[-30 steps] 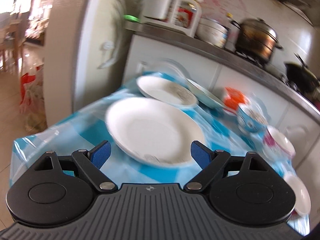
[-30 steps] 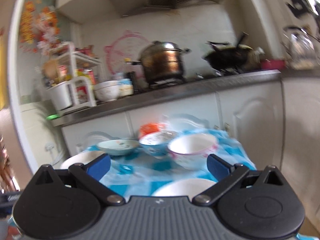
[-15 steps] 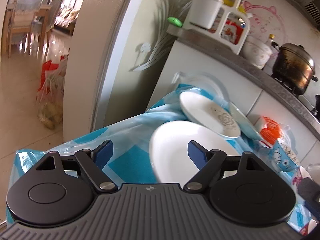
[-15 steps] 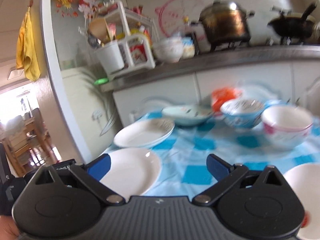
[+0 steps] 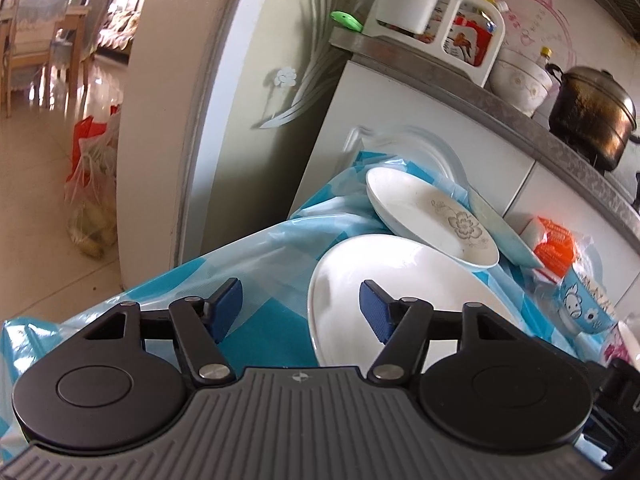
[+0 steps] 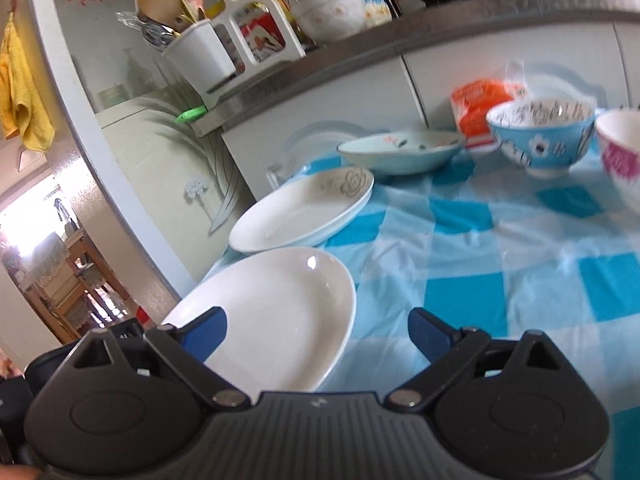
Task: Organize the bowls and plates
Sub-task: 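Close the left gripper on the rim of the large white plate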
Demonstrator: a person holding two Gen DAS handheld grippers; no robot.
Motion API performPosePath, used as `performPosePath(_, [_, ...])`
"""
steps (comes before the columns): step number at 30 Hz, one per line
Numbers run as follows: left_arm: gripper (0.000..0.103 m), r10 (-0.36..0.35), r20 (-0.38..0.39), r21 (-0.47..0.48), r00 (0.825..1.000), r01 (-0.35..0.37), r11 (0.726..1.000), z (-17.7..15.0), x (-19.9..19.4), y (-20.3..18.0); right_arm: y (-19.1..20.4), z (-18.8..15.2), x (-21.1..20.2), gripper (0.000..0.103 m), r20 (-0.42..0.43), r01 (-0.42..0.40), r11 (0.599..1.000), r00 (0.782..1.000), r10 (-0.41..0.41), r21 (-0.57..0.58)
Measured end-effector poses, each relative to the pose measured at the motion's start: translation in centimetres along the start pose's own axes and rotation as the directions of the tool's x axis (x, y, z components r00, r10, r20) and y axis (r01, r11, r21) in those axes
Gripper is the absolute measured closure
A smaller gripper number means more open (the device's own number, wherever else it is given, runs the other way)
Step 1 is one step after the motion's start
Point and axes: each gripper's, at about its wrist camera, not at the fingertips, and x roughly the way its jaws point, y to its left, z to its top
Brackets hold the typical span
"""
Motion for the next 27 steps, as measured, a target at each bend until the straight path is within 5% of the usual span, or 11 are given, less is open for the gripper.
performPosePath(13, [0.068,-0.06,-0.039,0.069,0.997,0.062,0.996,-0.6,0.2,-0.9,0.2,-0.4,1.7,0.007,-0.038,-0.111,0.993,0.993,0.112,0.038])
performPosePath(27, [0.076,-0.08,-0.051,0.064,0.996,0.083,0.995,-0.7,-0.8,-1.4,0.1,-0.6,0.7,0.01,-0.025,-0.095,0.995,0.995,0.096,0.027])
